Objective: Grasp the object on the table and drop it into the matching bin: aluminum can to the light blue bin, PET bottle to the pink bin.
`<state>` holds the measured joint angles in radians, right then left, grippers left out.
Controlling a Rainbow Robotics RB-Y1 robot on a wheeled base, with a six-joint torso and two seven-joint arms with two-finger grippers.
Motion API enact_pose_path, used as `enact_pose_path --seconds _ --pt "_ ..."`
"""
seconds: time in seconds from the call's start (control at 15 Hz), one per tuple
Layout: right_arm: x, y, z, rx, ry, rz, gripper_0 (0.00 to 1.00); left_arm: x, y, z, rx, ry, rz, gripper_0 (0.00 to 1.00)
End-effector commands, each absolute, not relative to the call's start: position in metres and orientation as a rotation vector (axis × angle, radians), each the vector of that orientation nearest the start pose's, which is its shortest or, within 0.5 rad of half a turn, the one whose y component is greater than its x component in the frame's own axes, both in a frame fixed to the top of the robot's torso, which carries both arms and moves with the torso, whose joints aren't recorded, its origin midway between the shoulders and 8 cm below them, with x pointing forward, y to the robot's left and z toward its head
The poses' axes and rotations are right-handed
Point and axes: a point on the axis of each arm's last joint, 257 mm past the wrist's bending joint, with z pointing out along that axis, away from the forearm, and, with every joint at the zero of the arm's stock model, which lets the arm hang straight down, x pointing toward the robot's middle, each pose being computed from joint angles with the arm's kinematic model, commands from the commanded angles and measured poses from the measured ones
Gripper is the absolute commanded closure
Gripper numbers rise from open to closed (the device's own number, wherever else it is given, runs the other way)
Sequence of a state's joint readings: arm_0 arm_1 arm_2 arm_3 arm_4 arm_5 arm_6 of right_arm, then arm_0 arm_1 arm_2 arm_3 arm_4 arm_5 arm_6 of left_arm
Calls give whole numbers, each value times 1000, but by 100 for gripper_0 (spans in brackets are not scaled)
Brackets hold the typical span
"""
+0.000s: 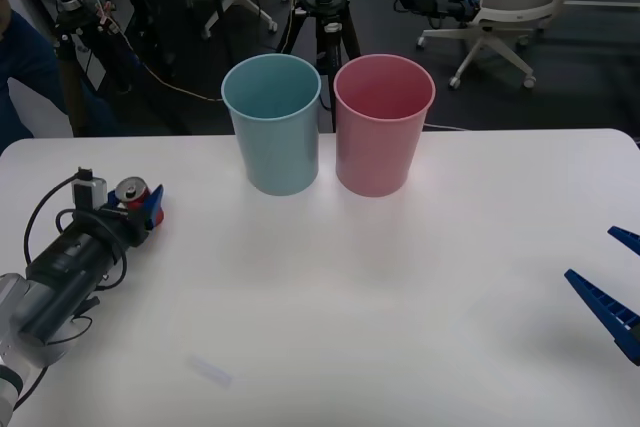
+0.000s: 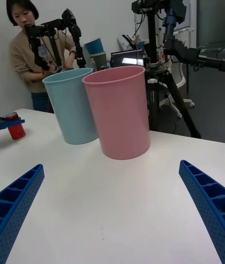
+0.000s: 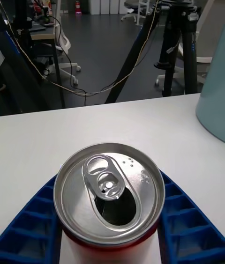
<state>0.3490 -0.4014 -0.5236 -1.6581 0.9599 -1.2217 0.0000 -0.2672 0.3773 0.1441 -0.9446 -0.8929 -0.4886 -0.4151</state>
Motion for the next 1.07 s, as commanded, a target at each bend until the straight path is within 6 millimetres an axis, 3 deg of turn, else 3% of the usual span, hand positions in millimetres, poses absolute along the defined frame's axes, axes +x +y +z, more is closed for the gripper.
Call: enact_pose_path --seconds 0.07,0.53,0.8,1.07 --pt "342 -330 -169 -465 1441 567 0 579 338 -285 162 1669 -166 100" --pt "342 -330 -169 -465 1441 567 0 570 325 -274 215 1627 -215 100" --pt "342 -330 -169 -465 1441 567 0 541 318 -257 267 1588 -194 100" --pt "342 -330 -169 -465 1441 567 0 506 298 -243 311 1581 -293 100"
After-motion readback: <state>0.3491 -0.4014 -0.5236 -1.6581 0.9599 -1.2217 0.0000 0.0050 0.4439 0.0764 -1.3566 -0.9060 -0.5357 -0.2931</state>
